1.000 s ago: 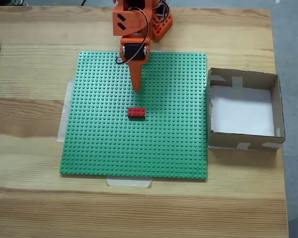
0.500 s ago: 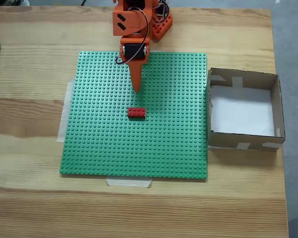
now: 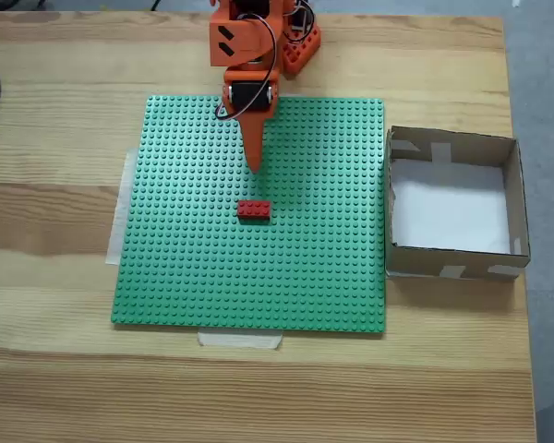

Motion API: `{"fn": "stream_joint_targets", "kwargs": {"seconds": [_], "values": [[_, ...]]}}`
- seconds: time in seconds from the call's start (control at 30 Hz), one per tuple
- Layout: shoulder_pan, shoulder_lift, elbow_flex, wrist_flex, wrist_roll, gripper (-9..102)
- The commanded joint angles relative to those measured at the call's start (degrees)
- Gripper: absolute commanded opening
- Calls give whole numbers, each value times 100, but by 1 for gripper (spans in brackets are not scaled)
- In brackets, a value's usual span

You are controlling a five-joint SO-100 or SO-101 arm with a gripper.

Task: Pick the red lego block and put it in the box.

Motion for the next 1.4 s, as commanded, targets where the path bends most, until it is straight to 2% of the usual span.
{"fn": "stream_joint_targets", "kwargs": {"seconds": [0.0,0.87,1.37], "values": [[0,53,70,9,-44,-1],[62,-132,-334,18,-70,-1],[158,-2830,-2874,299,114,-1]]}}
